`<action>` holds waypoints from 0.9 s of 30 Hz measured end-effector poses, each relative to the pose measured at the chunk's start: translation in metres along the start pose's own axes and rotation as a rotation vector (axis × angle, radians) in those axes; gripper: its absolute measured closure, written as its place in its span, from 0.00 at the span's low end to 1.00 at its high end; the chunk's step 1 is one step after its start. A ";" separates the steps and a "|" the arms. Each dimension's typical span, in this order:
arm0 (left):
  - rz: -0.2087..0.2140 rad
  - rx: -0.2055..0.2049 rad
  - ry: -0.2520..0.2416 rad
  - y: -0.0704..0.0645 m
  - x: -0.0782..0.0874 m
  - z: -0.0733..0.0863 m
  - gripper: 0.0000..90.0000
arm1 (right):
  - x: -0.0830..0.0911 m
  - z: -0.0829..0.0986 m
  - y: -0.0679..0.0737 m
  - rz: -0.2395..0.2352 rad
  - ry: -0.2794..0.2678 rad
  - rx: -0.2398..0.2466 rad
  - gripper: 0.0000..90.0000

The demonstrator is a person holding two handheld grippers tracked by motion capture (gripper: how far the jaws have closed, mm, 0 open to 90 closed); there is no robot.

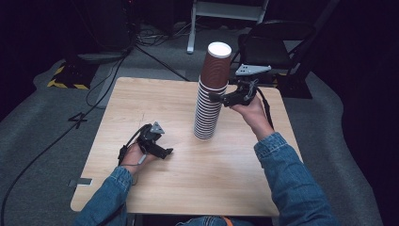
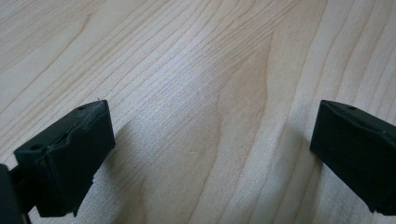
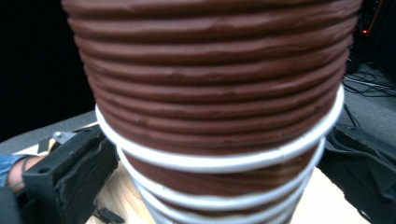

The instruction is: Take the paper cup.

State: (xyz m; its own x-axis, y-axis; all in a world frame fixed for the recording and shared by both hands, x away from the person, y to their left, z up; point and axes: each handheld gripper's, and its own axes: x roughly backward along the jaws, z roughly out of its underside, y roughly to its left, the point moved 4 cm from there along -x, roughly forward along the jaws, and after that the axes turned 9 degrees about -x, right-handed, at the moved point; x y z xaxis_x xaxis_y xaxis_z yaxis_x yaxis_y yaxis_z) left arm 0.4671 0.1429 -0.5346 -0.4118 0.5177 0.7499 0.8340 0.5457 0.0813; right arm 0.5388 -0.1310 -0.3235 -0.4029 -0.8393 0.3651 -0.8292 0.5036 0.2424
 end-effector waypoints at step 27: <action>0.042 0.052 -0.029 0.004 0.004 -0.003 0.00 | -0.012 -0.002 -0.004 -0.047 -0.016 -0.006 0.01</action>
State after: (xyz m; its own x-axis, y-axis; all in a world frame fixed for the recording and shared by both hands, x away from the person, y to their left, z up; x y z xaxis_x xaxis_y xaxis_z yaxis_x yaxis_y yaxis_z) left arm 0.4701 0.1450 -0.5289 -0.3876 0.5593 0.7328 0.8311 0.5559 0.0152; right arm 0.5477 -0.1219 -0.3267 -0.3696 -0.8652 0.3389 -0.8453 0.4645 0.2640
